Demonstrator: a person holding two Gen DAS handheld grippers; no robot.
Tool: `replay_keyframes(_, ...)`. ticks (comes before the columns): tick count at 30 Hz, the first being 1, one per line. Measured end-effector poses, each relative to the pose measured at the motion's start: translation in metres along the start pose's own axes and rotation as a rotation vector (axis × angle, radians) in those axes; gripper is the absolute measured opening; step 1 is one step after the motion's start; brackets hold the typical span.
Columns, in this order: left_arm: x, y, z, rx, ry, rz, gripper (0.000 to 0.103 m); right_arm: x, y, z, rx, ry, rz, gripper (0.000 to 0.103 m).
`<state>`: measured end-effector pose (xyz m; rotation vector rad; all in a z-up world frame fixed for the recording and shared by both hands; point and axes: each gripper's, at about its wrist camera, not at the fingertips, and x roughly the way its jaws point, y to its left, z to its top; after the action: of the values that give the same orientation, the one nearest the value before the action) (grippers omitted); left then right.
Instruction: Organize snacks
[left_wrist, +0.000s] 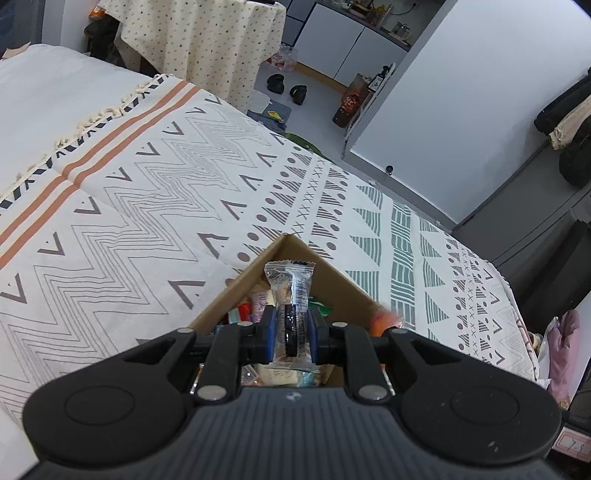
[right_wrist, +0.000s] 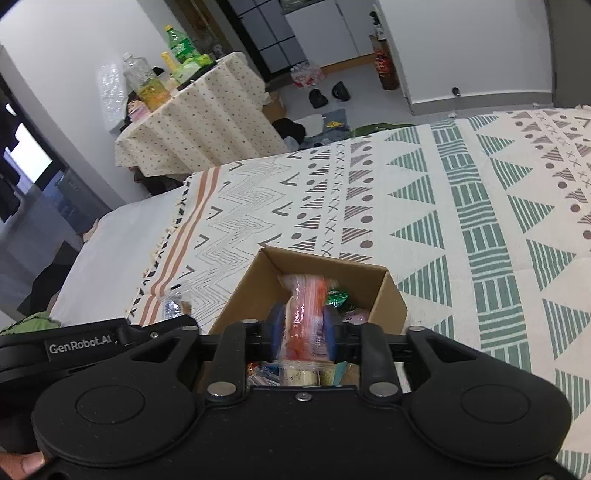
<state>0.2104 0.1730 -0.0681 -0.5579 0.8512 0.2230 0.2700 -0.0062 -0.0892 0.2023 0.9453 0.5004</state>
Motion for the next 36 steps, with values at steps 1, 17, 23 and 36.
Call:
replay_keyframes(1,0.001,0.002,0.000,-0.003,0.003,-0.002,0.017,0.000,-0.001,0.000,0.004,-0.003,-0.008,0.046)
replay_keyframes(17,0.021,-0.023,-0.007,0.044,0.071,-0.074,0.023,-0.024,-0.030,-0.011,0.055,-0.013,-0.092,0.065)
replay_keyframes(23,0.015,-0.024,-0.012,0.038,0.088,-0.053,0.037,-0.036,-0.041,-0.018,0.070,-0.021,-0.103,0.077)
replay_keyframes(36,-0.015,-0.036,-0.027,0.095,0.069,0.026,0.081,-0.070,-0.055,-0.032,0.093,-0.057,-0.098,0.095)
